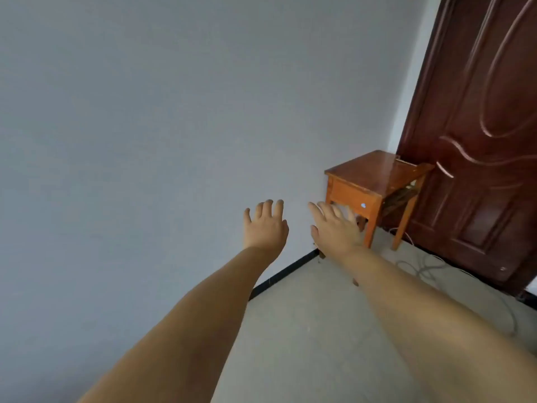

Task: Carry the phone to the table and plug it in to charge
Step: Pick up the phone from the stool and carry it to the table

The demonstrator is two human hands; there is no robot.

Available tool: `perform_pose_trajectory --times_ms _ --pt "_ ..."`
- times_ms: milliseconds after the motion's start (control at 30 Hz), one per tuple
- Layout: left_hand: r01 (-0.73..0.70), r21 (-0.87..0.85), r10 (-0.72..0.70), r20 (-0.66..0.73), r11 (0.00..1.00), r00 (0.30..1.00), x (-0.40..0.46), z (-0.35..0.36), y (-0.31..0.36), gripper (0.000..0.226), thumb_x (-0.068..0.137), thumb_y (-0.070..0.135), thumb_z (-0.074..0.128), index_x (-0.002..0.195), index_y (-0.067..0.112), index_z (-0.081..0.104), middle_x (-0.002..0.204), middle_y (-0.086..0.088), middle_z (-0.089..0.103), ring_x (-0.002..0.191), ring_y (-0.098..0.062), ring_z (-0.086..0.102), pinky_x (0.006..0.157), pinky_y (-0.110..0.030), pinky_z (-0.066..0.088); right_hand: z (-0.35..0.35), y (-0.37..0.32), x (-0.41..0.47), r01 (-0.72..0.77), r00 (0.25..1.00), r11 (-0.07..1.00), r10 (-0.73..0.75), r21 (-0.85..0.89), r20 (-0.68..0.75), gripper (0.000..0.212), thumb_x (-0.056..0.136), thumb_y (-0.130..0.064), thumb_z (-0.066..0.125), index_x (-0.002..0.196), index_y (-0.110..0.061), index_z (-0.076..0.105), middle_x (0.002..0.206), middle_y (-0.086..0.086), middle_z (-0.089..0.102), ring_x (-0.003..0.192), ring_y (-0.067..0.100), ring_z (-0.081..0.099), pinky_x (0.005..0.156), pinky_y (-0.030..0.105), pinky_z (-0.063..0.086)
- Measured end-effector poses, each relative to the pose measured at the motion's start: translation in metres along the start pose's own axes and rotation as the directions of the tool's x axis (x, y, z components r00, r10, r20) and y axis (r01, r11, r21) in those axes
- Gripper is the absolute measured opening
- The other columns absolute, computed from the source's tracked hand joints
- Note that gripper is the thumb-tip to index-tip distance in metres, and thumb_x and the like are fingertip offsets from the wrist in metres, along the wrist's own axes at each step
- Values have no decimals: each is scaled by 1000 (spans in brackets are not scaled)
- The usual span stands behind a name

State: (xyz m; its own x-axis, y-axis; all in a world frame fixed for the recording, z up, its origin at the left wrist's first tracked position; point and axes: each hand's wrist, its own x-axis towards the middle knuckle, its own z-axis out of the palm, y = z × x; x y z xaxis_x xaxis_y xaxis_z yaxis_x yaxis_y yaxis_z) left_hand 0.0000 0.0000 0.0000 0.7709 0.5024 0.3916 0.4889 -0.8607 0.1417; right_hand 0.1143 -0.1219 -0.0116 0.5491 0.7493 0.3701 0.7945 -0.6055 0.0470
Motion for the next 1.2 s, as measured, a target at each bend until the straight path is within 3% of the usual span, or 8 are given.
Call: perform_pose_trajectory --times_ms 267,433,667,1200 --pt "-82 10 80 112 997 991 70 78 110 44 96 27 34 138 17 24 147 -9 32 137 -26 24 113 -52 13 41 137 18 -41 999 998 41 -36 -8 52 92 -28 45 142 -19 33 139 4 49 127 22 45 108 46 26" --pt "-62 -13 63 174 998 983 126 115 182 57 91 24 49 140 15 22 148 -10 30 137 -27 22 115 -52 14 55 230 41 -45 996 997 40 -63 -83 49 82 -21 63 129 -14 53 124 9 63 110 28 61 96 47 43" --pt "-65 -60 76 218 996 973 210 172 234 48 96 29 33 141 17 20 150 -9 28 138 -27 23 115 -53 14 91 332 86 -112 985 989 124 -100 117 51 90 -26 49 139 -18 36 125 6 56 109 27 56 92 43 41" --pt "-170 -71 181 211 983 960 514 323 284 44 93 21 38 136 16 29 140 -11 38 131 -29 31 111 -52 21 200 510 324 -198 967 975 211 -101 142 48 95 -27 41 141 -17 32 132 7 52 114 25 53 93 42 41"
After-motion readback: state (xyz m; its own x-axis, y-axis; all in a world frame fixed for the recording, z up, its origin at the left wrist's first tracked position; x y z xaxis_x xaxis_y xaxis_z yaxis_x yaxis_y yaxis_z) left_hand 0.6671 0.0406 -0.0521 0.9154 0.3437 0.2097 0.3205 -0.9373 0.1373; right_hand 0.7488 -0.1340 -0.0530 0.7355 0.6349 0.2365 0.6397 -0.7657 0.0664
